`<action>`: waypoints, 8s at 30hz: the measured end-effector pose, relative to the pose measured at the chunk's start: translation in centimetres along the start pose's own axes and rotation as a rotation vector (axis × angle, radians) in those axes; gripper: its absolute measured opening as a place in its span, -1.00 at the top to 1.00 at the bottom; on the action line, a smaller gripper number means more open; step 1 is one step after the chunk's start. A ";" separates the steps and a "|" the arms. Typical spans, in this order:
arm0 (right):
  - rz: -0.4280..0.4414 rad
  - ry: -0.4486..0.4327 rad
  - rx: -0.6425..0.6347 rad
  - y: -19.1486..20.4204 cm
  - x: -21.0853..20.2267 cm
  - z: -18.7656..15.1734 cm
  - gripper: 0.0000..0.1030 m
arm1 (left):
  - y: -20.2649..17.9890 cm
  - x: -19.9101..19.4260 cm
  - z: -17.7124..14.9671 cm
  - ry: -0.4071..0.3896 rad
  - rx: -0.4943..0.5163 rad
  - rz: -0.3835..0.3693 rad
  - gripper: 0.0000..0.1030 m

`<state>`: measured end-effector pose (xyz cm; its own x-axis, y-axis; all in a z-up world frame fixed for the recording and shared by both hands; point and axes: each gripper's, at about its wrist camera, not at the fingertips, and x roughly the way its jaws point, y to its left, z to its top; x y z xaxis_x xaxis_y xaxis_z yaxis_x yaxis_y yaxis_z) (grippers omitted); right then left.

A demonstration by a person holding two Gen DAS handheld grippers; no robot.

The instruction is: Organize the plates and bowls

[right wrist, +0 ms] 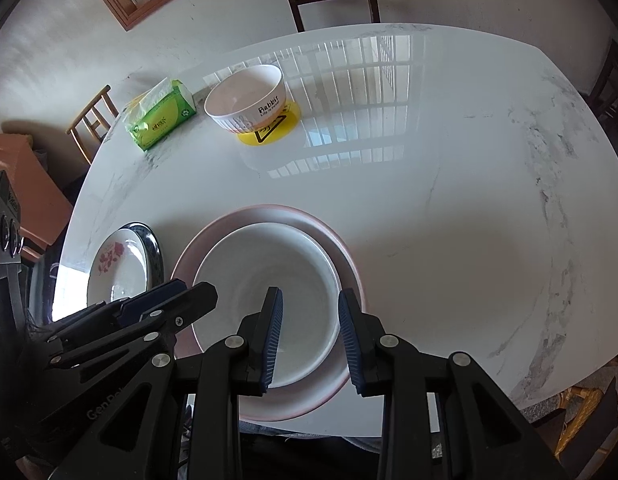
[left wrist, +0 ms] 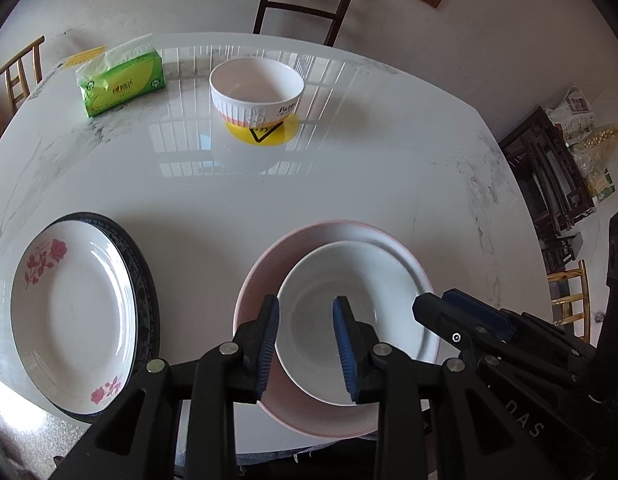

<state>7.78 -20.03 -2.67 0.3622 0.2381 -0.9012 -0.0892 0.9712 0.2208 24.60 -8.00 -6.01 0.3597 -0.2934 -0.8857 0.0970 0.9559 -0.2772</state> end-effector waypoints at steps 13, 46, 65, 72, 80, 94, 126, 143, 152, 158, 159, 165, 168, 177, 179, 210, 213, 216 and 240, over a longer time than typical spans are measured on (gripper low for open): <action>-0.013 -0.030 -0.030 -0.2 -0.1 2.2 0.44 | 3.1 0.2 2.5 -0.013 -0.066 0.023 0.45; 0.096 0.005 -0.029 0.9 6.4 16.8 0.48 | 10.2 5.4 17.7 -0.065 -0.223 0.011 0.45; 0.042 0.121 -0.051 3.4 14.8 23.4 0.58 | 11.2 12.3 21.3 0.041 -0.236 0.050 0.45; 0.024 0.148 -0.066 3.7 17.5 23.7 0.60 | 11.6 13.4 21.1 0.048 -0.263 0.048 0.62; 0.045 0.140 -0.056 3.5 17.6 23.6 0.76 | 11.8 13.4 20.7 0.050 -0.278 0.028 0.78; 0.024 0.091 -0.094 3.9 13.3 22.3 0.76 | 9.7 9.1 19.3 0.035 -0.223 0.024 0.78; 0.010 0.000 -0.140 3.6 0.3 10.8 0.75 | 4.0 -1.0 8.0 0.009 -0.146 -0.002 0.78; 0.018 0.023 -0.097 1.6 -1.5 4.8 0.75 | 2.1 -1.8 2.5 0.050 -0.115 -0.017 0.78; 0.031 0.042 -0.073 0.6 -1.4 2.4 0.75 | 1.7 -1.7 1.0 0.056 -0.107 -0.011 0.78; 0.035 0.061 -0.061 0.1 -0.9 1.4 0.75 | 1.7 -0.9 0.2 0.080 -0.118 -0.011 0.78; 0.035 0.063 -0.060 0.1 -0.8 1.3 0.74 | 1.7 -0.7 0.1 0.085 -0.117 -0.012 0.78; 0.034 0.072 -0.055 0.0 -0.5 1.0 0.74 | 2.0 -0.2 -0.2 0.092 -0.124 -0.008 0.78; 0.040 0.081 -0.049 -0.1 -0.1 0.9 0.74 | 2.0 0.1 -0.3 0.097 -0.127 -0.003 0.78; 0.053 0.102 -0.035 -0.4 0.7 0.7 0.72 | 2.1 0.9 -0.4 0.103 -0.133 0.009 0.78; 0.054 0.106 -0.035 -0.4 1.0 0.7 0.71 | 2.2 1.1 -0.4 0.103 -0.135 0.014 0.78; 0.107 0.108 0.001 -1.0 1.4 0.6 0.50 | 2.6 -0.1 -0.7 0.046 -0.119 -0.030 0.74; 0.115 0.093 0.004 -1.1 0.9 0.6 0.47 | 3.2 -1.1 -0.9 0.021 -0.137 -0.059 0.71; 0.119 0.065 0.003 -1.2 0.0 0.6 0.45 | 3.9 -2.0 -1.0 -0.005 -0.159 -0.097 0.64; 0.118 0.026 0.114 -4.8 -1.2 -1.5 0.24 | 8.9 -0.9 -3.0 0.012 -0.371 -0.195 0.52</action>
<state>6.42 -25.00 -3.23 0.3314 0.3522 -0.8753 -0.0231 0.9305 0.3656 22.34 0.74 -8.84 0.3567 -0.4708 -0.8069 -0.1790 0.8133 -0.5536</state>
